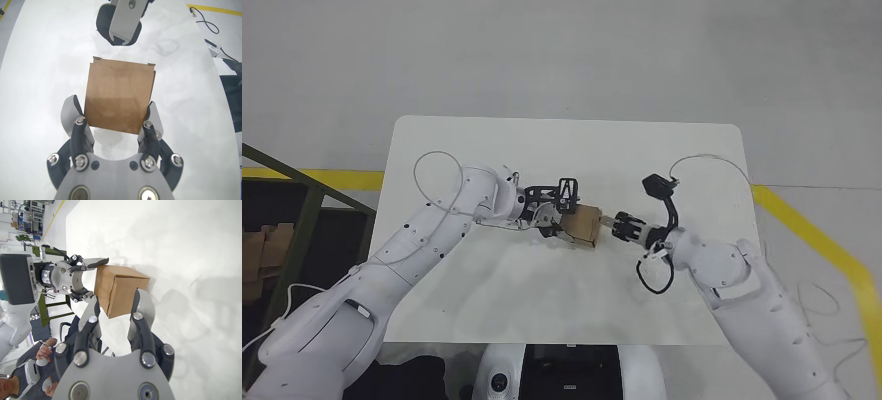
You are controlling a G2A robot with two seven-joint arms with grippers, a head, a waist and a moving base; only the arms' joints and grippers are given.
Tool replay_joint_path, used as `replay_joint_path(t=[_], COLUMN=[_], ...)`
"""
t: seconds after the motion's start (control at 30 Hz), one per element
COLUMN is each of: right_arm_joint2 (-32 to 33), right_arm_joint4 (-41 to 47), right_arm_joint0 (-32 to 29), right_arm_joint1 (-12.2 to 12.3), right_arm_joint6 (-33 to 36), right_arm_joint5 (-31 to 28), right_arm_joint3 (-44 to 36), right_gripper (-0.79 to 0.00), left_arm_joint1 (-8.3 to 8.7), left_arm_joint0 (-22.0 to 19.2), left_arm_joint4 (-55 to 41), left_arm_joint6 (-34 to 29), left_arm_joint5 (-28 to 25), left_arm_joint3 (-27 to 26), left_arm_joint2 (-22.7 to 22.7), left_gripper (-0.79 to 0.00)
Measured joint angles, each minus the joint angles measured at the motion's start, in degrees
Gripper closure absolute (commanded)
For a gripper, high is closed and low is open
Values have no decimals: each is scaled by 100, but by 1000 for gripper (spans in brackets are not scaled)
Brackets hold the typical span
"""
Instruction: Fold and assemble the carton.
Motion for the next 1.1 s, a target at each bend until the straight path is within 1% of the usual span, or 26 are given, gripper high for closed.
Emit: replay_joint_path(t=[0.07,0.1,0.2,0.23,0.53,0.87,1.1], right_arm_joint2=[121,166,254,246,12,-315,-476], right_arm_joint4=[192,294,594,670,928,1070,1029], right_arm_joint0=[-112,-149,-177,-150,189,455,587], right_arm_joint1=[13,17,22,16,-60,-148,-191], right_arm_joint6=[1,25,117,141,136,188,186], right_arm_joint5=[-159,-245,-523,-602,-835,-990,-969], right_arm_joint3=[-23,-6,207,316,958,1258,1326], right_gripper=[-132,-92,-12,0,0,0,0], left_arm_joint1=[-2,-3,-6,-7,-14,-30,-41], left_arm_joint0=[0,0,-3,-5,-14,-24,-49], left_arm_joint4=[-5,-6,-10,-13,-30,-39,-61], left_arm_joint6=[-8,-10,-16,-19,-47,-99,-115], left_arm_joint5=[0,0,0,0,0,0,0], left_arm_joint3=[6,7,7,7,4,-12,-8], left_arm_joint2=[-3,-4,-7,-8,5,44,62], left_gripper=[-563,-560,-560,-563,-554,-551,-548])
